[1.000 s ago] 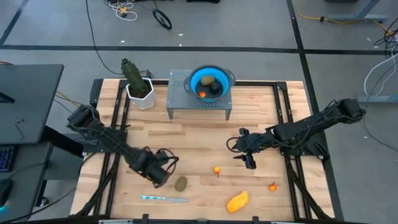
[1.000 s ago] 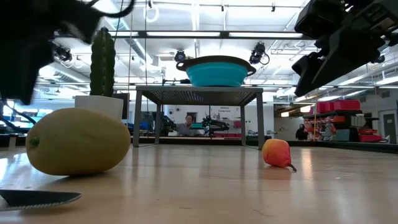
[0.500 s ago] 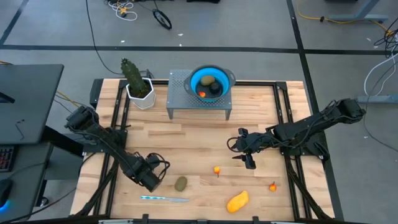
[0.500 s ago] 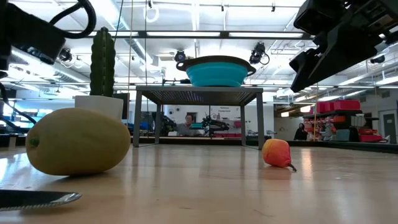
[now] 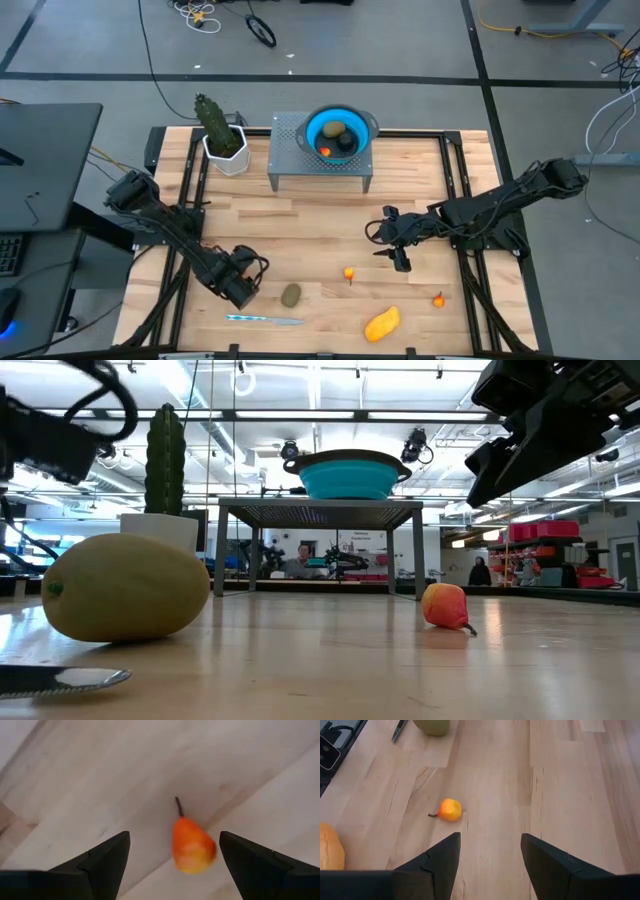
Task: Pick & Place Fruit
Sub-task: Put the orange peach in the blue strainer bowl on the shelf
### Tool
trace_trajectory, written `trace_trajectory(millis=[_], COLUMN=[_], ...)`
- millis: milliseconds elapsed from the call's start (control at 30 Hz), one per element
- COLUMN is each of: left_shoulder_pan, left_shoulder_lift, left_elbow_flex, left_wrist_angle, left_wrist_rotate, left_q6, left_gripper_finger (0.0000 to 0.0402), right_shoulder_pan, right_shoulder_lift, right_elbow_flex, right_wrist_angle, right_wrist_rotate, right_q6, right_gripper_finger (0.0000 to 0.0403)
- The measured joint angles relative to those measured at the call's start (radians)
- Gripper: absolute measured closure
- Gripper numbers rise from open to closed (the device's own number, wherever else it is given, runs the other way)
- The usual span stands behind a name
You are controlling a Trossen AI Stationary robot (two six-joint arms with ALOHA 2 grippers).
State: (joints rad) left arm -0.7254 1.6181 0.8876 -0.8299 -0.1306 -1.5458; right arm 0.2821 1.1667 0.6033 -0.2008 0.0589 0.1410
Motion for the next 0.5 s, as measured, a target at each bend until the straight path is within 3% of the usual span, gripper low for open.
trace_trajectory(millis=[300, 500], left_shoulder_pan=[0.000, 0.000], left_shoulder_lift=[0.000, 0.000], left_elbow_flex=[-0.024, -0.024], left_wrist_angle=[0.026, 0.038], left_wrist_rotate=[0.004, -0.033], left_q6=[-0.020, -0.033], left_gripper_finger=[0.0090, 0.0137], right_shoulder_pan=[0.000, 0.000], right_shoulder_lift=[0.000, 0.000], right_elbow_flex=[0.000, 0.000], right_wrist_angle=[0.000, 0.000], right_wrist_rotate=[0.000, 0.000], right_q6=[0.000, 0.009], right_gripper_finger=[0.0183, 0.0183])
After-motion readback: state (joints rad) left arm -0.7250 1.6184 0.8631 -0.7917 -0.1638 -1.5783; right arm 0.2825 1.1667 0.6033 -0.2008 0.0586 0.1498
